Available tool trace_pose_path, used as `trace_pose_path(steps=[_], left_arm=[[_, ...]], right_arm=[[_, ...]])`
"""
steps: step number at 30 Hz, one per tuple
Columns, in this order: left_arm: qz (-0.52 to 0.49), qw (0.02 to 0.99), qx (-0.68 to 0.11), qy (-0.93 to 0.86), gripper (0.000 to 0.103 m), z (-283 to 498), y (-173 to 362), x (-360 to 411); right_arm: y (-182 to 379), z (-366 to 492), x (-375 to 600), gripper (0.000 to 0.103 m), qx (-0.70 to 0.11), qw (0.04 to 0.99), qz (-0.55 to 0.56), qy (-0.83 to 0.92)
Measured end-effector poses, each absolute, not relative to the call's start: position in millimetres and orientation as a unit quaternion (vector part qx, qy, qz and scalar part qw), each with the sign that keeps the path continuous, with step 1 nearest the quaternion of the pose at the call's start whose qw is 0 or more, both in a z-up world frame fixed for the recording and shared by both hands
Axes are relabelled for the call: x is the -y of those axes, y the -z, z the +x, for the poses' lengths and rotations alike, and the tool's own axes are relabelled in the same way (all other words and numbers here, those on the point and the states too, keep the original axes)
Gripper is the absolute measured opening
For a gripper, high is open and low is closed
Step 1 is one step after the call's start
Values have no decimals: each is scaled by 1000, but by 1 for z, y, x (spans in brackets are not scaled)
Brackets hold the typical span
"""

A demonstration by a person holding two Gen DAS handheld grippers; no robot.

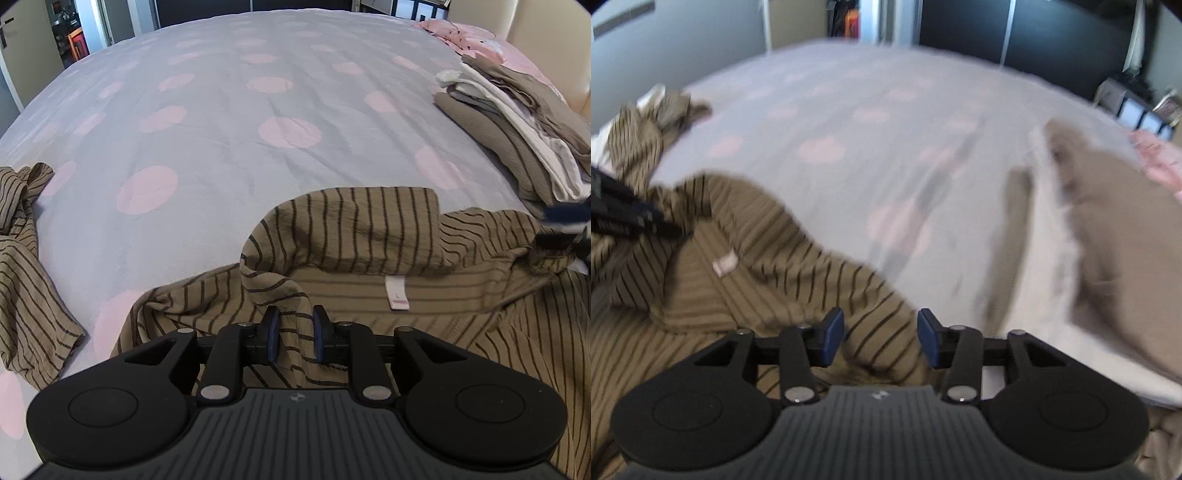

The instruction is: Fold clothes

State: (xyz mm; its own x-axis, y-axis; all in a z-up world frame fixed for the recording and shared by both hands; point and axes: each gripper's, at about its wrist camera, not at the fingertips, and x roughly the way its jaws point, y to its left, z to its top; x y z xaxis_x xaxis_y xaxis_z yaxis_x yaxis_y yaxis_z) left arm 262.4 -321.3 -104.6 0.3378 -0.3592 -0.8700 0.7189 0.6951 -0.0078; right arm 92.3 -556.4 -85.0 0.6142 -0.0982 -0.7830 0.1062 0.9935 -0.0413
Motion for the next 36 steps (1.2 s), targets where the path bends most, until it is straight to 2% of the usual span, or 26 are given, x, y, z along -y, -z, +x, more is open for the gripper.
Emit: trace_pose_path(steps=[2, 3, 4, 8, 13, 17, 26, 29, 30, 31, 35, 36], left_arm=[[195, 795, -465, 337, 17, 266, 107, 322], [201, 796, -462, 336, 12, 266, 108, 323], [208, 796, -456, 338, 2, 266, 108, 323], [212, 811, -418, 351, 1, 265, 94, 319], [204, 842, -353, 353, 0, 282, 50, 328], [212, 855, -330, 339, 0, 300, 31, 349], [218, 849, -363, 318, 1, 317, 75, 364], [206, 840, -375, 333, 7, 315, 81, 351], [205, 838, -379, 335, 15, 314, 81, 345], [207, 837, -380, 336, 19, 312, 79, 339], [218, 834, -382, 334, 27, 298, 67, 309], [218, 833, -385, 332, 34, 294, 64, 301]], right_arm=[[96, 99, 555, 42, -450, 891, -2, 54], [100, 101, 555, 21, -454, 889, -3, 50], [103, 103, 554, 6, -459, 887, -5, 47], [89, 90, 558, 4, -433, 899, -6, 61], [57, 72, 585, 3, -386, 914, 64, 107], [48, 71, 601, 3, -367, 912, 121, 139], [61, 88, 610, 3, -360, 906, 143, 171], [62, 77, 608, 15, -367, 904, 142, 168], [62, 73, 608, 20, -369, 903, 142, 167], [63, 70, 608, 21, -371, 903, 142, 165], [65, 55, 606, 24, -380, 900, 140, 161], [65, 52, 606, 26, -383, 899, 140, 160]])
